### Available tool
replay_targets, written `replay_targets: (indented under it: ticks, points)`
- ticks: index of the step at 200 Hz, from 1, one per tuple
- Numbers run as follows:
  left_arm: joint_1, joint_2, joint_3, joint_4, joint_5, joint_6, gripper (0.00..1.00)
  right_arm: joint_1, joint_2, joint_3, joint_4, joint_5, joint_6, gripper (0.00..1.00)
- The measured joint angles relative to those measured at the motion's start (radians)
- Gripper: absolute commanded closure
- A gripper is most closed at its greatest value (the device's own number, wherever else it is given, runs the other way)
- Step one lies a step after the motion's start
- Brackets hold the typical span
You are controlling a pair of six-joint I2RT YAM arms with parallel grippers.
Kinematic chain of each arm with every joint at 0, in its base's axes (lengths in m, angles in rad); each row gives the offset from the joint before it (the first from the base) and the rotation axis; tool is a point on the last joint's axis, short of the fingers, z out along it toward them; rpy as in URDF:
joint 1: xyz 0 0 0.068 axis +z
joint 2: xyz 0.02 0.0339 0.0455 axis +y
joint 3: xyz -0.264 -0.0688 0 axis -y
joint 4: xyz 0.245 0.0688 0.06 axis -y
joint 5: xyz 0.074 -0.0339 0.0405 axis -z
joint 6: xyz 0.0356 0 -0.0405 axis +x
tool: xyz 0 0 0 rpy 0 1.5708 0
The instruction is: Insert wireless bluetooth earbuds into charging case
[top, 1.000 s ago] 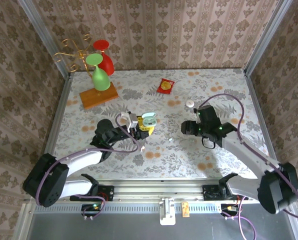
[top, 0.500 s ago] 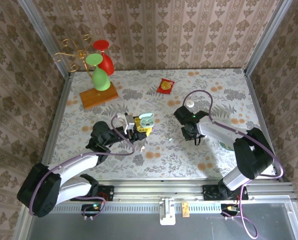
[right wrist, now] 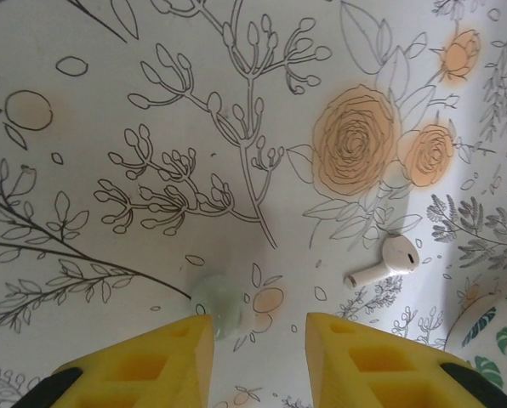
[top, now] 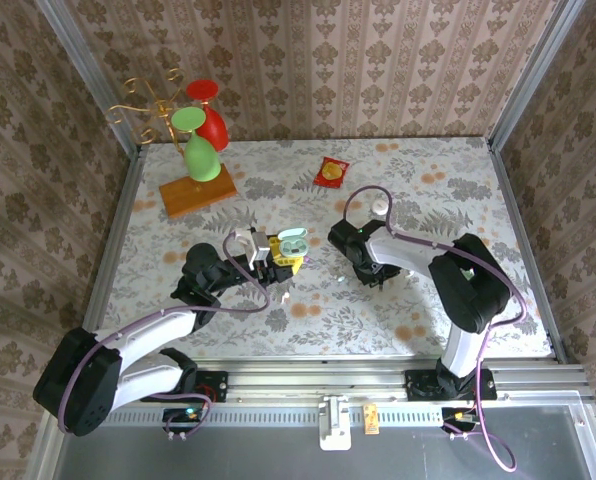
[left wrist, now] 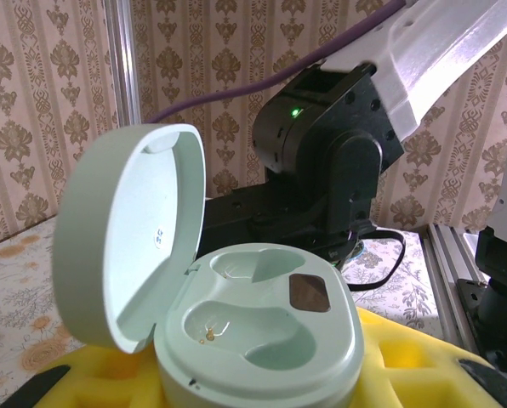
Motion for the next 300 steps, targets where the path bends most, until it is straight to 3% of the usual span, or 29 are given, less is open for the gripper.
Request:
replay_targets:
  ticks: [127, 218, 256, 300]
  points:
    - [0.000, 0.000, -0.001, 0.000, 0.000, 0.001, 0.75, 0.005, 0.080, 0.021, -0.015, -0.007, -0.003, 0.71]
    - [0.000, 0.018, -0.001, 0.002, 0.000, 0.001, 0.74, 0.005, 0.081, 0.027, -0.018, -0.015, -0.003, 0.80]
    - [0.000, 0.025, -0.001, 0.004, 0.001, 0.001, 0.75, -0.015, -0.033, -0.007, 0.029, -0.147, -0.003, 0.80]
    - [0.000, 0.034, -0.001, 0.008, 0.001, 0.000, 0.74, -0.106, -0.245, -0.082, 0.135, -0.457, 0.011, 0.80]
